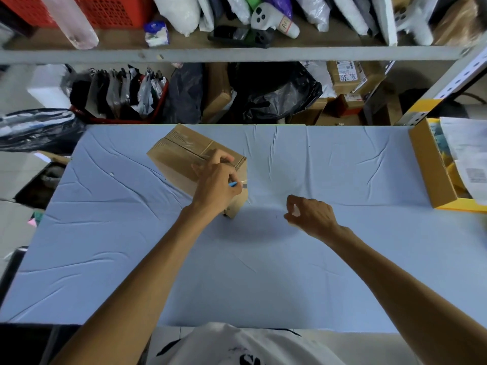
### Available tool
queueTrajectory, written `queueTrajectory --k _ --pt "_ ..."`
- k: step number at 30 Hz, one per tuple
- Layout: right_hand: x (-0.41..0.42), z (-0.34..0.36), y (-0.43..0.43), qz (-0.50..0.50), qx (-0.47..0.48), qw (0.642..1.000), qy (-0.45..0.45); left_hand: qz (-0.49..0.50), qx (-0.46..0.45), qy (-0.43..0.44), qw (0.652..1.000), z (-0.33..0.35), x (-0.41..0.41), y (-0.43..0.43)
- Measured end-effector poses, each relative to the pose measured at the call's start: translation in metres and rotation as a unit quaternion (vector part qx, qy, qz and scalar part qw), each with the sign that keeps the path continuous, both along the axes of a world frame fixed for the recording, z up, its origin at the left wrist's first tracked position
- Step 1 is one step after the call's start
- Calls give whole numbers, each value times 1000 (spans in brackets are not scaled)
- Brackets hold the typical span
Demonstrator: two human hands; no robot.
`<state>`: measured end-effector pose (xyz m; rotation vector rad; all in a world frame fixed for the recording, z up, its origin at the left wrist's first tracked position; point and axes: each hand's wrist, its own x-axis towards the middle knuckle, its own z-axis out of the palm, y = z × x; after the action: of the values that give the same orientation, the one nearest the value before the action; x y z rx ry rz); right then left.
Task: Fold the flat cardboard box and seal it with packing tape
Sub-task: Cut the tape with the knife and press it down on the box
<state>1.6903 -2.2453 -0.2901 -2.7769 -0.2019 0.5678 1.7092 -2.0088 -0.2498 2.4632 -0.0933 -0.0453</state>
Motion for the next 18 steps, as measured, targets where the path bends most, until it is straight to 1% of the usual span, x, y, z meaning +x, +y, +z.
queueTrajectory --k 3,8,11,14,18 --pt "2 -5 1 70 -21 997 24 0 3 -2 1000 1 -1 0" --pt "-3 -13 0 128 -62 989 48 2 5 0 1000 4 -2 0" --pt "0 -11 1 116 -62 989 67 5 16 -1 1000 8 -3 -2" --pt "3 -6 2 108 -51 990 76 5 9 -2 1000 8 -3 -1" --pt "4 -1 3 106 -41 991 64 5 -5 6 1000 8 -2 -1"
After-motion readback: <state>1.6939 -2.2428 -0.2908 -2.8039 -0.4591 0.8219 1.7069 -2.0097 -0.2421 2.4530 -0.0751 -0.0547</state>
